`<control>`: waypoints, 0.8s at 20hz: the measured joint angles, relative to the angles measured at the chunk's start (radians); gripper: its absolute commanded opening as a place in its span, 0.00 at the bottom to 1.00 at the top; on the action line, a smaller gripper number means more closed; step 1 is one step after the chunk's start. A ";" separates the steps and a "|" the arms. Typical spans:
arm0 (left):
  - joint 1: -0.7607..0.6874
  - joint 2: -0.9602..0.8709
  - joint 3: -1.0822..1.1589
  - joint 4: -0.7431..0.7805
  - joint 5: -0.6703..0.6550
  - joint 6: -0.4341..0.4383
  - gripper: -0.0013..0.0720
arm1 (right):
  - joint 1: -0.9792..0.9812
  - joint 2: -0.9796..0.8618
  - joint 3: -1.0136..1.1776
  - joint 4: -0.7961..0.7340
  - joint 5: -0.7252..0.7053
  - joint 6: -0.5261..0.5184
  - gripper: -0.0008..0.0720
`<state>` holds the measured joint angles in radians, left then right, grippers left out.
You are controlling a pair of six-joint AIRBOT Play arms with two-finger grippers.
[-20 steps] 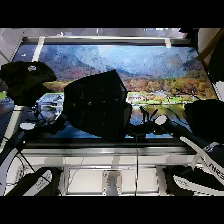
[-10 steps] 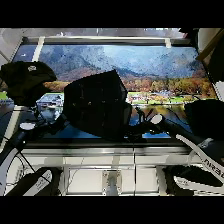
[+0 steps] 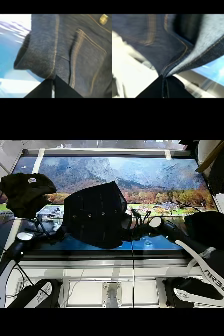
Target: Fold the clothes and pants, and hang the long-sleeved shirts on hangers.
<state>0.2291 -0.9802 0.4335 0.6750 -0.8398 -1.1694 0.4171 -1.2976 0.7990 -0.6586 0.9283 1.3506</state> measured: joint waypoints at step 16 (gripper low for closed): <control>0.001 0.351 0.845 0.276 -0.540 -0.242 0.03 | 0.000 0.309 0.815 -0.149 0.311 0.129 0.02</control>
<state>0.2302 -0.6296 1.2789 0.9512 -1.3800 -1.4117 0.4171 -0.9886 1.6142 -0.8078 1.2388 1.4799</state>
